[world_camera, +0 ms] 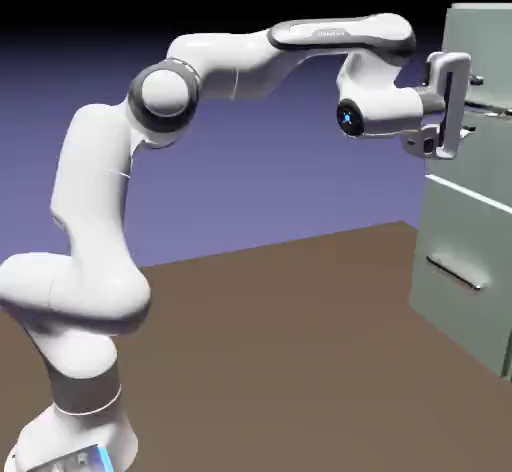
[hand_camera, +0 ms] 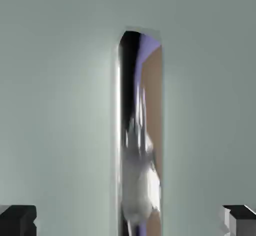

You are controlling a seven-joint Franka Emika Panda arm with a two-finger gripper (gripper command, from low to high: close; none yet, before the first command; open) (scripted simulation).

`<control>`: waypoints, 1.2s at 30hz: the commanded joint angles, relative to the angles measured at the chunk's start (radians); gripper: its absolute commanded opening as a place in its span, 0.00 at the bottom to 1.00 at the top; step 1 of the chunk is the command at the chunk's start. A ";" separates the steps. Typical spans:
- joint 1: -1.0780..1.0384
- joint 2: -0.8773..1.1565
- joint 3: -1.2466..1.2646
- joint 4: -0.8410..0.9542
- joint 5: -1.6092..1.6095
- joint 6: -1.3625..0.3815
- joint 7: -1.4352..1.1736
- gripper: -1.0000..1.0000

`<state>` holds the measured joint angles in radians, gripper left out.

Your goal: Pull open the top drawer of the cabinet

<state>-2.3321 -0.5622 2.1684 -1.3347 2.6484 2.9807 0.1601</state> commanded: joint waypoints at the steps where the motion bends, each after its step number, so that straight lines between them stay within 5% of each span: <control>1: 0.000 0.000 0.000 0.000 0.000 0.000 0.000 0.00; 19: 0.648 0.276 -0.544 -0.424 0.245 -0.066 -0.418 0.00; 36: 1.259 0.129 -1.150 -0.709 0.157 -0.125 -0.255 0.00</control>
<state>-1.0730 -0.4333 1.0182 -2.0434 2.8053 2.8554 -0.0945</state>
